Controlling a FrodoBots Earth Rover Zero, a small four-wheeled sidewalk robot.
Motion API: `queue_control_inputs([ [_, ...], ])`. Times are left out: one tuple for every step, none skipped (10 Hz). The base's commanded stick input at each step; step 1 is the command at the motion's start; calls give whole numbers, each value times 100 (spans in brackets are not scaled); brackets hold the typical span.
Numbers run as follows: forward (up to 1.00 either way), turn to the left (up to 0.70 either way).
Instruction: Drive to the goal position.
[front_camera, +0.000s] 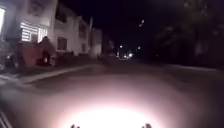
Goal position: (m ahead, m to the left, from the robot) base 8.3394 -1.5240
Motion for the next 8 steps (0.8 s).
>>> queue_control_inputs([
  [50, 0],
  [50, 0],
  [50, 0],
  [50, 0],
  [50, -17],
  [50, -35],
  [50, -38],
  [50, -39],
])
